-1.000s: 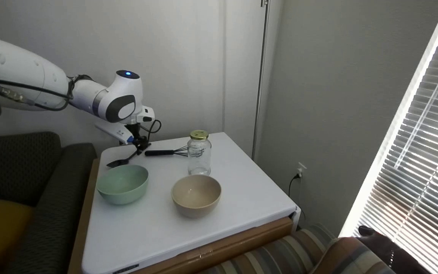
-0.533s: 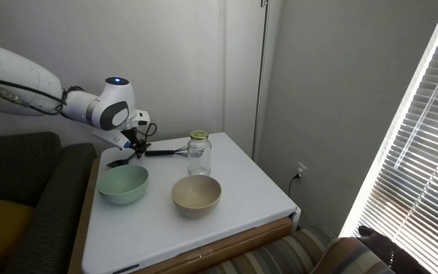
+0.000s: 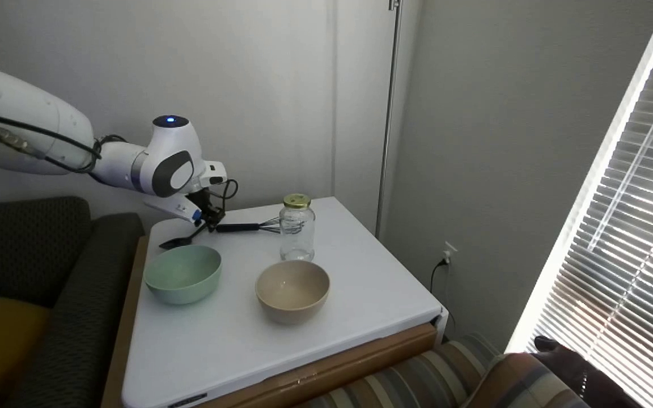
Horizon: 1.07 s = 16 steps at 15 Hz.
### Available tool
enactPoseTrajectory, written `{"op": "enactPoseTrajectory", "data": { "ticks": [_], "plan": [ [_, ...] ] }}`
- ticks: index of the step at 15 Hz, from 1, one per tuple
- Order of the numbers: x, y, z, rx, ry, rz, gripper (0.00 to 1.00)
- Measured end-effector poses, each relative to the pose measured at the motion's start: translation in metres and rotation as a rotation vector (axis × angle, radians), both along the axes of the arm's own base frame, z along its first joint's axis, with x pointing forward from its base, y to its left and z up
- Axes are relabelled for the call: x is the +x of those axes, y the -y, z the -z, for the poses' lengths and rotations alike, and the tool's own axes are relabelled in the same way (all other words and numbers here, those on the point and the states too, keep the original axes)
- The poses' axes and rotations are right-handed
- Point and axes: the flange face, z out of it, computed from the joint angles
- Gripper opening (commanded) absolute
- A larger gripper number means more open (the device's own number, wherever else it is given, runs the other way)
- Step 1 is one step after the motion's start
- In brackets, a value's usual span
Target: Put the lid on top of the glass jar, put the black ladle inside the green bowl, take the ladle out of the bowl
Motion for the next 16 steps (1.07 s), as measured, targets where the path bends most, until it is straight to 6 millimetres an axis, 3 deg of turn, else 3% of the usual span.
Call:
{"op": "enactPoseTrajectory", "data": {
  "ticks": [2,7,12,16],
  "plan": [
    [0.0,0.0,0.001,-0.032,0.038,-0.017,0.7],
    [-0.005,-0.006,0.006,-0.066,0.077,-0.036,0.38],
    [0.003,0.008,0.002,-0.058,0.056,0.02,0.01],
    [0.007,0.017,0.001,-0.031,0.034,0.052,0.04]
  ]
}}
